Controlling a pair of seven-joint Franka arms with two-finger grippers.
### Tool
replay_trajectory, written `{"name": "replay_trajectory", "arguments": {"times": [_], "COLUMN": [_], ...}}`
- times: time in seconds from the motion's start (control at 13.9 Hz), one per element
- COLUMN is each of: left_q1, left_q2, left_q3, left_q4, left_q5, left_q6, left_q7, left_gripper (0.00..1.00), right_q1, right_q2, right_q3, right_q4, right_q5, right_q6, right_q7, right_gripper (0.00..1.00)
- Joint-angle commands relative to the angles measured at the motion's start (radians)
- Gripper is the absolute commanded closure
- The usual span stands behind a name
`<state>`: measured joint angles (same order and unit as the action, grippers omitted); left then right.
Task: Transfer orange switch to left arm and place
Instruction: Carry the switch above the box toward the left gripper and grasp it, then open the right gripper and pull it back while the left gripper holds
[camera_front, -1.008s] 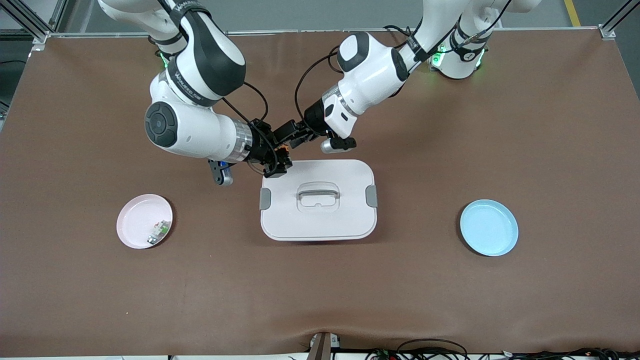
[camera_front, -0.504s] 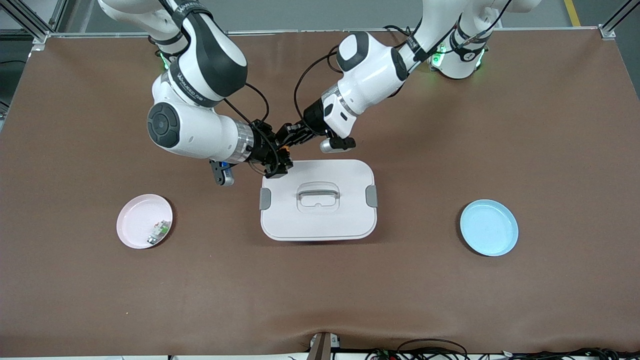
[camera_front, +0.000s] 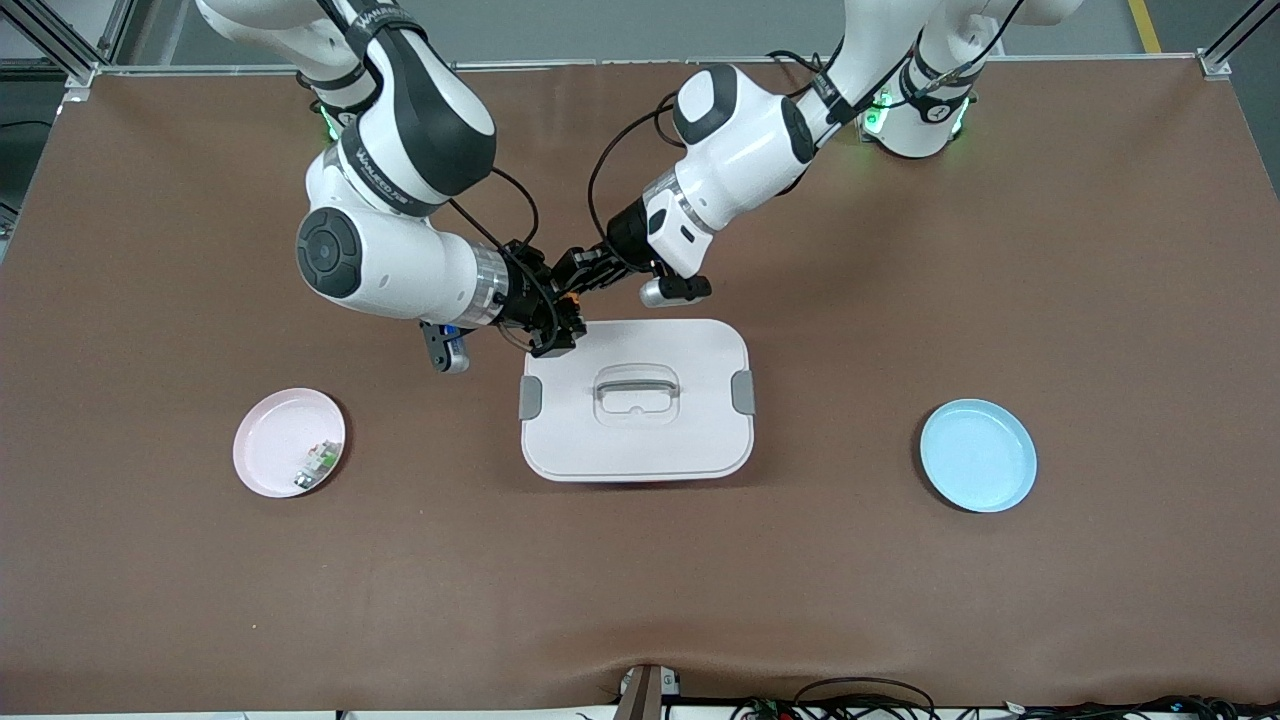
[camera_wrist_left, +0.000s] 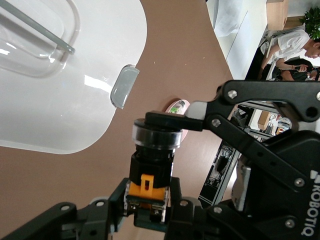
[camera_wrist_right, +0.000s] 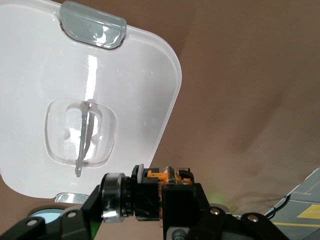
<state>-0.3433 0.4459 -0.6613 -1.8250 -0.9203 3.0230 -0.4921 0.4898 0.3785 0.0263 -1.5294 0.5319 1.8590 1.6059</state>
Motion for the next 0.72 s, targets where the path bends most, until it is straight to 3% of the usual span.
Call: {"name": "replay_trajectory", "arguments": {"times": [0.0,0.22,0.36,0.65], "left_q1": [-0.011,-0.01,0.0,0.032], "left_q2": [0.004,-0.003,-0.021,-0.093], "left_q3": [0.002,0.003,0.003,0.005], "left_q4": [0.004,0.004,-0.005,-0.072], "left_q5": [-0.019,-0.019,-0.019,-0.017], "left_q6": [0.016,0.016,0.016,0.014], "left_q7": [-0.003,-0.003,-0.002,0.0], "left_gripper": [0.85,0.85,0.85,0.85], "right_q1": [0.016,0.015,0.012,-0.023], "right_q2": [0.005,0.005,0.003,-0.007], "right_q3": [-0.009,-0.009,-0.009,-0.016], "right_q4": [0.015,0.017,0.023,0.028], "right_q5": [-0.009,-0.022,-0.078,-0.112], "right_q6": [0.016,0.012,0.008,-0.049], "right_q7": [0.026,0.016,-0.001,-0.134], "right_gripper": [0.0,0.0,0.0,0.0]}}
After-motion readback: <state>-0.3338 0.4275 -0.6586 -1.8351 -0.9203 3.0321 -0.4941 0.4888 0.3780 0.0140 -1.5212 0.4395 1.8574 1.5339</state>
